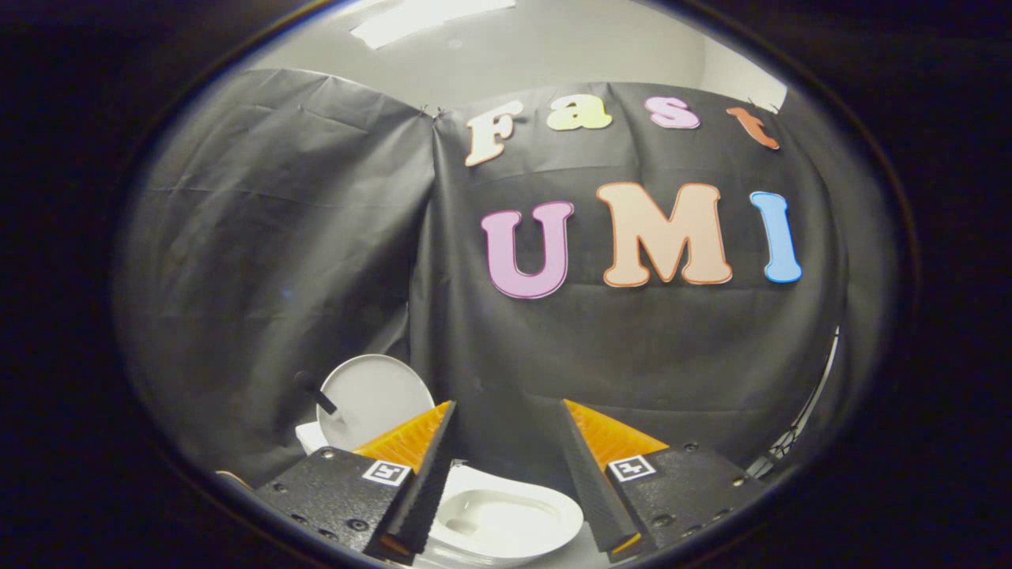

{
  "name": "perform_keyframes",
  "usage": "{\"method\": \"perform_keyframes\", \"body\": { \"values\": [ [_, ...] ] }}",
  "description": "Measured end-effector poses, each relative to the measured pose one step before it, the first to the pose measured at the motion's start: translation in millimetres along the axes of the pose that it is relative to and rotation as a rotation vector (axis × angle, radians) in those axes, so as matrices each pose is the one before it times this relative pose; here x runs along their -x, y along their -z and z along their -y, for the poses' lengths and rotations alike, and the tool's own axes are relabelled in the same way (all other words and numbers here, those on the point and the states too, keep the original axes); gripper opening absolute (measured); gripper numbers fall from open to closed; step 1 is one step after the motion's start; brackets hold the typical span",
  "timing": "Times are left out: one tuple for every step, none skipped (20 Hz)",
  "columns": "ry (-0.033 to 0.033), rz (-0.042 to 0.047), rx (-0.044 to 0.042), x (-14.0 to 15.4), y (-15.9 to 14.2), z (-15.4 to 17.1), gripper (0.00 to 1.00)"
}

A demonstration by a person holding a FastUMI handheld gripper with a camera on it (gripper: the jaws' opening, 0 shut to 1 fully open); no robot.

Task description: Open the toilet lid.

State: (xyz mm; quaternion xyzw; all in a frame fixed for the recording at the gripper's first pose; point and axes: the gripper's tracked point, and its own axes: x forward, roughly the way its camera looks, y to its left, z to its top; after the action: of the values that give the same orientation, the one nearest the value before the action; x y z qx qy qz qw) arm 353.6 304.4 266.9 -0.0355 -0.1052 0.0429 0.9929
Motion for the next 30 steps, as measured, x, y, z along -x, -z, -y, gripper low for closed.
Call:
{"method": "perform_keyframes", "body": {
  "values": [
    [-0.01130,0.01195,0.00441,2.21,-1.61,3.32,0.81],
    [-0.01225,0.01157,0.01088,1.28,-2.58,5.26,0.83],
    [-0.00437,0.01143,0.01219,-1.20,-2.18,4.77,0.86],
    [0.00417,0.01199,0.01006,-2.13,-2.36,5.38,0.89],
    [-0.00197,0.01361,0.00714,-0.98,-2.43,2.06,0.92],
    [-0.01092,0.02026,0.00255,1.65,1.28,1.09,0.95],
    [-0.01904,0.02349,-0.00090,0.95,0.97,0.88,0.96],
    [-0.01642,0.01386,-0.00763,-0.17,1.19,-0.42,0.96],
    [-0.00493,0.00367,-0.00996,-0.03,2.52,0.70,0.96],
    [-0.00082,-0.00635,-0.01007,2.68,4.17,0.58,0.96],
    [0.00242,-0.00957,-0.00784,2.23,4.73,0.66,0.96],
    [0.00073,-0.01400,-0.00589,3.74,4.28,1.44,0.96],
    [0.00131,-0.02535,-0.01003,2.48,5.68,0.54,0.96],
    [0.00419,-0.03127,-0.01629,1.13,6.93,2.03,0.96],
    [0.00749,-0.02488,-0.01558,4.18,6.75,0.93,0.96],
    [0.01188,-0.01802,-0.01210,7.80,5.64,1.46,0.96],
    [0.01192,-0.01294,-0.01120,4.17,2.30,1.20,0.96],
    [0.00935,-0.01810,-0.00729,1.59,4.47,1.17,0.96],
    [0.00485,-0.01454,-0.00212,2.14,3.43,0.54,0.96],
    [0.01089,-0.01600,0.00671,3.36,5.95,2.97,0.96],
    [0.01408,-0.00891,0.01013,3.05,2.52,4.40,0.96],
    [0.00945,-0.00078,0.00474,1.45,1.58,4.02,0.96],
    [0.00792,-0.00475,-0.00281,1.39,1.32,2.41,0.96],
    [0.00744,-0.00785,-0.00686,0.84,3.50,0.62,0.96],
    [0.00371,-0.00241,-0.00388,2.27,1.09,-0.50,0.96],
    [0.01010,0.00070,0.00174,1.99,1.02,2.41,0.97],
    [0.01029,0.00081,0.00146,0.90,0.59,3.10,0.96],
    [0.01242,-0.00357,-0.00419,-0.85,1.67,3.01,0.96],
    [0.00917,-0.00359,-0.01241,0.56,0.38,1.88,0.96],
    [0.00753,-0.00445,-0.01456,2.19,2.09,-0.27,0.97]
  ]
}}
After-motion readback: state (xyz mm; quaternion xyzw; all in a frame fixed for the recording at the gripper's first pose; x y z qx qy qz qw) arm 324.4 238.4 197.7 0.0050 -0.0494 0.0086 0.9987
